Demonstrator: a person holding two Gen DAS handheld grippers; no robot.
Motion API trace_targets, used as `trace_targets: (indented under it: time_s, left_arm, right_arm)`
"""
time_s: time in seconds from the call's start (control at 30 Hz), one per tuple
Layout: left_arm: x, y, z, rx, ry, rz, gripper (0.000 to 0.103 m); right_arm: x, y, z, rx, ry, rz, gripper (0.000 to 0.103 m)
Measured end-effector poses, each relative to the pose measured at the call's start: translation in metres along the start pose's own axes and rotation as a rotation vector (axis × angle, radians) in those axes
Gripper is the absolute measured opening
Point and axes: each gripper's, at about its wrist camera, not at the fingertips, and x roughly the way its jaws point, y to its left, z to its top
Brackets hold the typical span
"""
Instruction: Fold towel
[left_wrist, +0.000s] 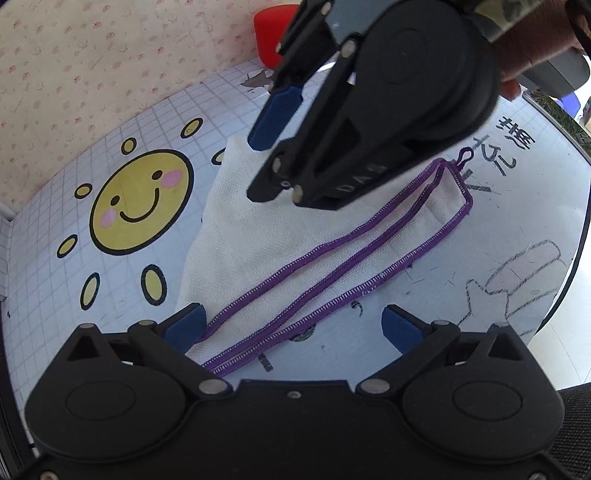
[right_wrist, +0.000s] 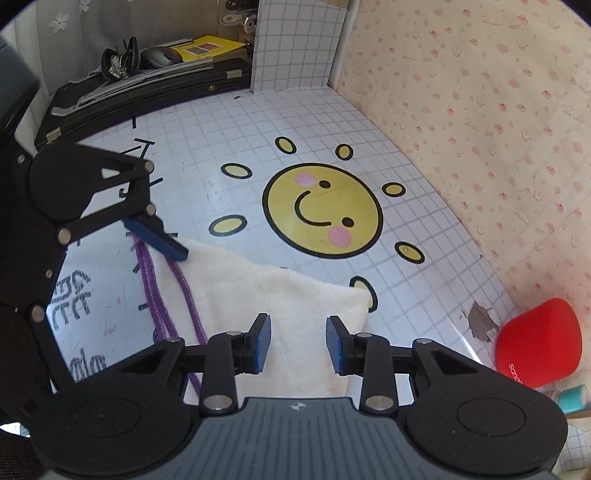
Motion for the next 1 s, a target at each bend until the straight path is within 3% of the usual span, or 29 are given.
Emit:
trace_targets:
  time_s: [0.1, 0.27, 0.43, 0.53, 0.63, 0.67, 1.0]
  left_arm:
    - [0.0, 0.0, -0.003, -0.013, -0.005, -0.015, 0.102]
    - [-0.001, 0.002, -0.005, -0.027, 0.005, -0.013, 0.102]
    - [-0.001, 0.006, -0.005, -0.05, 0.003, -0.023, 0.102]
    - [0.002, 0.008, -0.003, -0.049, -0.003, -0.024, 0.103]
    - [0.006, 0.014, 0.004, -0.054, -0.007, -0.021, 0.103]
    - [0.007, 0.015, 0.007, -0.059, -0.008, -0.018, 0.103]
    - [0.023, 0.037, 0.04, -0.093, -0.023, 0.014, 0.102]
  right_arm:
    - [0.01, -0.007, 0.005, 0.049, -0.012, 0.02, 0.032]
    - [0.028, -0.011, -0.001, 0.118, 0.043, 0.09, 0.033]
    - [0.028, -0.015, -0.006, 0.151, 0.041, 0.089, 0.035]
    - [0.029, -0.017, -0.007, 0.146, 0.038, 0.068, 0.043]
    - [0.031, -0.024, -0.008, 0.162, 0.036, 0.056, 0.057]
    - [0.033, -0.027, -0.008, 0.167, 0.033, 0.054, 0.065]
    - [0.028, -0.043, -0.002, 0.189, -0.006, 0.004, 0.067]
